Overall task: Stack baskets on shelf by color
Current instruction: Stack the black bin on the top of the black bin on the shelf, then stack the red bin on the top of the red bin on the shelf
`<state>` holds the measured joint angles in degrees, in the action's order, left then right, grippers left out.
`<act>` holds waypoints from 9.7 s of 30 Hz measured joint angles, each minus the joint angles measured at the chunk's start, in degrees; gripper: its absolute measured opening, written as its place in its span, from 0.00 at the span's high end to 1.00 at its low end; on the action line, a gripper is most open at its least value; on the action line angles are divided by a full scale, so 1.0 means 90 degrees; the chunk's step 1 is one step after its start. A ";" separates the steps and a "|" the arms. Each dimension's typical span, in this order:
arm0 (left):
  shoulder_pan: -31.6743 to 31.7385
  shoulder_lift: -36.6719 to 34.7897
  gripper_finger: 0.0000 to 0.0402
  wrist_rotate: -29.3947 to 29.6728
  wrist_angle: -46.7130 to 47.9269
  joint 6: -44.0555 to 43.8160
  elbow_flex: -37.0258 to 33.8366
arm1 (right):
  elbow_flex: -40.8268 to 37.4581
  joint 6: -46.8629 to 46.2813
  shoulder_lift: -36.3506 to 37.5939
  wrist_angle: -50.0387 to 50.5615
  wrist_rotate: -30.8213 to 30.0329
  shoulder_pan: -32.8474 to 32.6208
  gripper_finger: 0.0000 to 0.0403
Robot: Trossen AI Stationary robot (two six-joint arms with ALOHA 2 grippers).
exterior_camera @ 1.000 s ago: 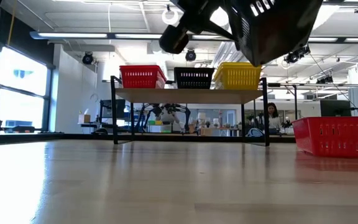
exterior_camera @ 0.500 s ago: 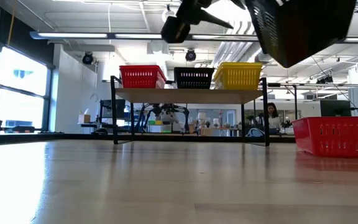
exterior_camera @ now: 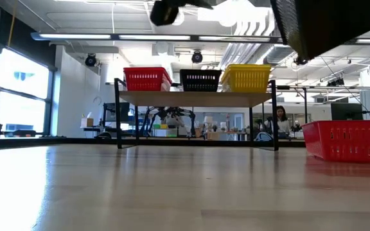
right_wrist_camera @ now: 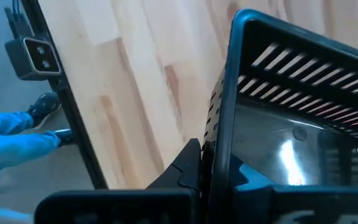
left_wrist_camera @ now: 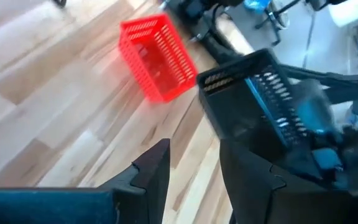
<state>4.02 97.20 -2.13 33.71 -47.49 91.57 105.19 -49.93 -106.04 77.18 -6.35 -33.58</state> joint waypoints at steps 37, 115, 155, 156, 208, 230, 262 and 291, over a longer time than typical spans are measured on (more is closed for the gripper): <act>0.1442 -0.2626 0.68 0.1313 0.0849 0.2684 0.0002 | -0.0001 0.8278 0.1870 -0.2102 -0.0404 0.4111 1.00; 0.1845 -0.2622 0.68 0.1807 0.1137 0.3132 0.0002 | -0.1656 1.0123 0.0865 -0.4181 0.0970 0.6183 1.00; 0.1845 -0.2622 0.68 0.1804 0.1137 0.3127 0.0002 | -0.1270 1.0268 0.0875 -0.3906 0.0494 0.6093 0.80; 0.1845 -0.2622 0.68 0.1804 0.1137 0.3127 0.0002 | -0.1270 1.0266 0.0867 -0.3900 0.0515 0.6093 0.80; 0.1845 -0.2621 0.68 0.1817 0.1154 0.3063 0.0002 | -0.0418 0.8492 0.0913 -0.2741 0.0043 0.5757 0.68; 0.1835 -0.2619 0.68 0.1807 0.2172 0.4969 0.0000 | 0.0098 0.2908 0.0923 0.0068 -0.0793 0.4031 0.68; 0.1796 -0.2489 0.68 0.1768 0.2278 0.4979 0.0000 | -0.4582 -0.4476 0.3629 0.0159 -0.0755 0.2409 0.68; 0.1680 -0.2296 0.68 0.1278 0.2271 0.4792 0.0000 | -0.7731 -0.7456 0.3827 -0.1976 -0.0282 0.2225 0.73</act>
<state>19.14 76.53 9.37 54.15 -4.36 91.57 35.60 -117.03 -71.59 59.39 -8.88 -13.56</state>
